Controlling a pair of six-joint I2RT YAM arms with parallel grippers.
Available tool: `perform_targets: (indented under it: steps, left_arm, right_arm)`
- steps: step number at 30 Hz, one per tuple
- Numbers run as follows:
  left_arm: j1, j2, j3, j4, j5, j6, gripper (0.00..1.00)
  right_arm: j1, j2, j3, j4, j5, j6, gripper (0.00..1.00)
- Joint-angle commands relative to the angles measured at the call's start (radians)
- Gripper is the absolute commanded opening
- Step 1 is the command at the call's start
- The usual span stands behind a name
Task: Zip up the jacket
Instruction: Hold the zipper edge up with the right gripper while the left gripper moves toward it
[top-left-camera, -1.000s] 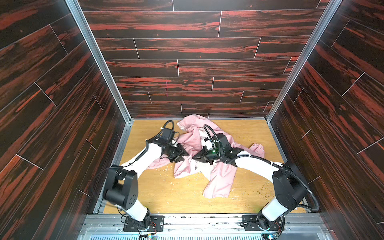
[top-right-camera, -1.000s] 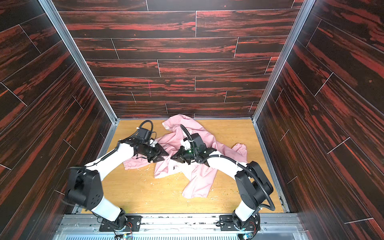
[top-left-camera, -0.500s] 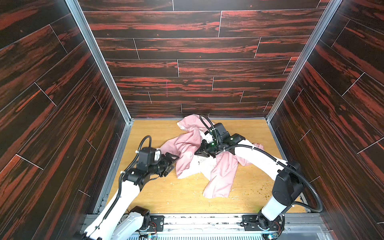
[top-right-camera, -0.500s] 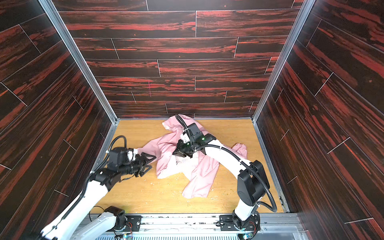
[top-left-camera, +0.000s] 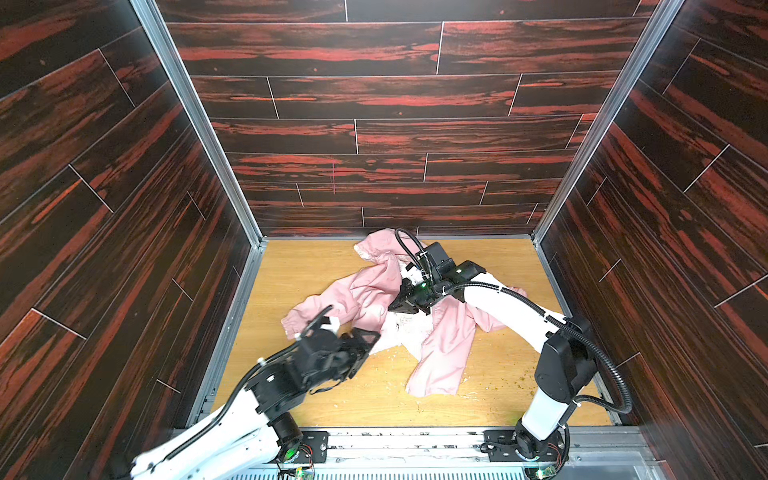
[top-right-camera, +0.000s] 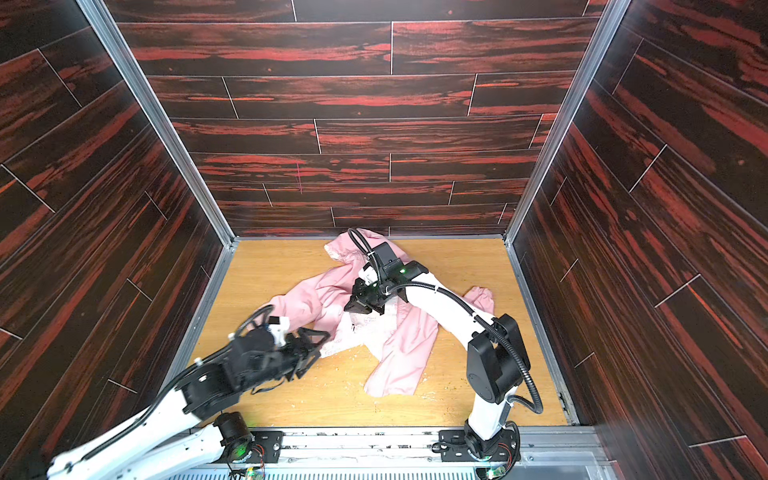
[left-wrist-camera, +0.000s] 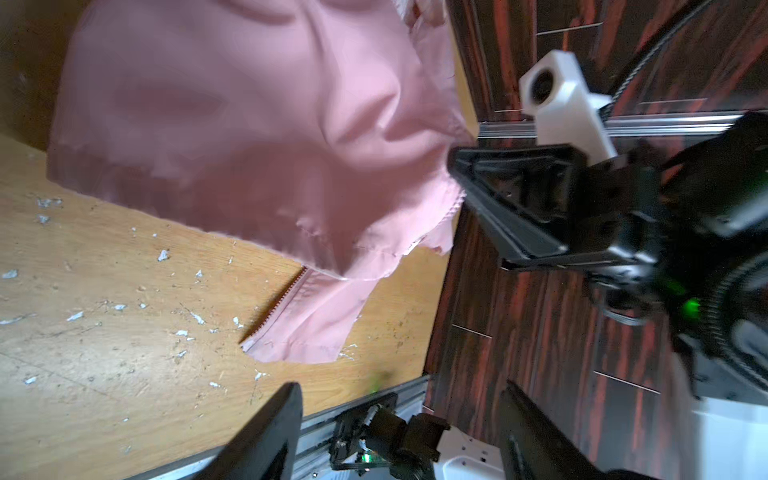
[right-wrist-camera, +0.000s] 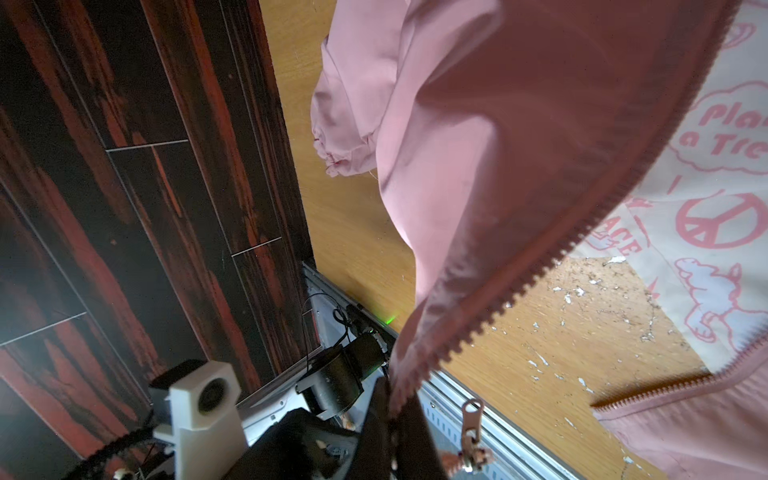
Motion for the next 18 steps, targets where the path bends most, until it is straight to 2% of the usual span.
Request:
perform_targets:
  steps: [1, 8, 18]
  left_arm:
    - [-0.044, 0.079, 0.049, 0.136, -0.138, -0.017, 0.76]
    - [-0.07, 0.185, -0.019, 0.358, -0.228, -0.039, 0.76]
    - [-0.07, 0.219, -0.109, 0.579, -0.333, -0.006, 0.77]
  right_arm:
    - [-0.022, 0.031, 0.009, 0.056, -0.065, 0.078, 0.0]
    - [-0.057, 0.011, 0.005, 0.069, -0.115, 0.158, 0.0]
    - [-0.074, -0.023, -0.038, 0.119, -0.178, 0.238, 0.0]
